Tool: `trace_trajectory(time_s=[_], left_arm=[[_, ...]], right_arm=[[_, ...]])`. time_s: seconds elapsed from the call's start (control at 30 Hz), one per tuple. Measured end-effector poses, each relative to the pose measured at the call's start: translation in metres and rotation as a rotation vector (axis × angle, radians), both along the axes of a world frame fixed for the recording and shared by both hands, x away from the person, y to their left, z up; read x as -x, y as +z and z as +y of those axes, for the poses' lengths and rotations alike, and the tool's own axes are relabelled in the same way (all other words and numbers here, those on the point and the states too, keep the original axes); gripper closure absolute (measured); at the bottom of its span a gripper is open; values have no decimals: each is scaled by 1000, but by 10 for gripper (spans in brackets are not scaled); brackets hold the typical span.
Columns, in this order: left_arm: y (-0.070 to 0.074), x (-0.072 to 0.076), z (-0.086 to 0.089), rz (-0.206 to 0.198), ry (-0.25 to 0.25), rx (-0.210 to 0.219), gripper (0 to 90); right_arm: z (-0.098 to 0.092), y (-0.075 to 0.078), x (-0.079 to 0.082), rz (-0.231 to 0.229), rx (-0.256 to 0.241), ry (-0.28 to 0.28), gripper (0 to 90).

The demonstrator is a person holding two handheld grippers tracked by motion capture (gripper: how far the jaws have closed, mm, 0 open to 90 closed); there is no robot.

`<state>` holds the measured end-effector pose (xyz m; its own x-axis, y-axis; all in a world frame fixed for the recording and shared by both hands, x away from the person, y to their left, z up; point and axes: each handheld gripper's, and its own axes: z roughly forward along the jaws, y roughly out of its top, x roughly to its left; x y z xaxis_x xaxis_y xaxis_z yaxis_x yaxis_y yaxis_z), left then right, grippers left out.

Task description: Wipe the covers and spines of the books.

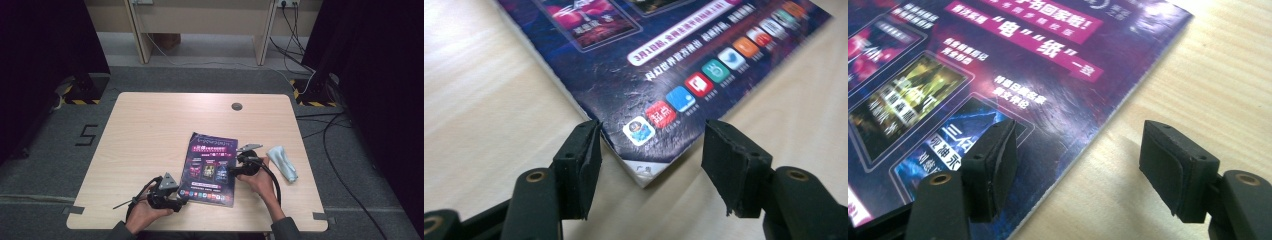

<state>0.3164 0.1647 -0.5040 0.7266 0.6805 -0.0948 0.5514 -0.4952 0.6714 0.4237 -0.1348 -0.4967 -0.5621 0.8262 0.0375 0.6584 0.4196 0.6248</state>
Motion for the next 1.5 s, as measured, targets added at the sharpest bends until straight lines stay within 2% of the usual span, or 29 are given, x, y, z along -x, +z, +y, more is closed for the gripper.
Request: trace_trajectory(time_s=[0.07, 0.33, 0.4, 0.5, 0.7, 0.77, 0.87, 1.03, 1.07, 1.23, 1.5], left_arm=[[-1, 3, -2, 0, -7, 4, 403], [0, 6, -3, 6, -13, 19, 396], [0, 10, -6, 10, -37, 17, 396], [1, 13, -10, -7, -47, 2, 389], [1, 11, -7, -3, -43, 30, 382], [2, 11, -6, -7, -43, 33, 366], [3, 11, -2, -25, -29, 49, 334], [4, 10, 6, -43, 8, 122, 295], [4, 10, 7, -48, 10, 122, 285], [3, 8, 9, -54, 35, 122, 228], [5, 5, 14, -64, 71, 154, 180]], right_arm=[[0, 0, -1, 6, -5, -14, 320], [0, 0, -1, -7, 2, -11, 320], [0, 0, -2, -9, 6, -10, 320], [-1, 0, -2, -9, 7, -19, 321], [-1, 3, -1, 4, 6, 1, 318], [-3, 8, -1, -12, -11, 0, 318], [-11, 18, 1, -26, -24, -11, 311], [-31, 31, 2, -50, -50, -27, 259], [-36, 33, 3, -55, -54, -31, 256], [-53, 38, 3, -80, -24, -67, 269], [-82, 44, 6, -99, 21, -118, 322]])
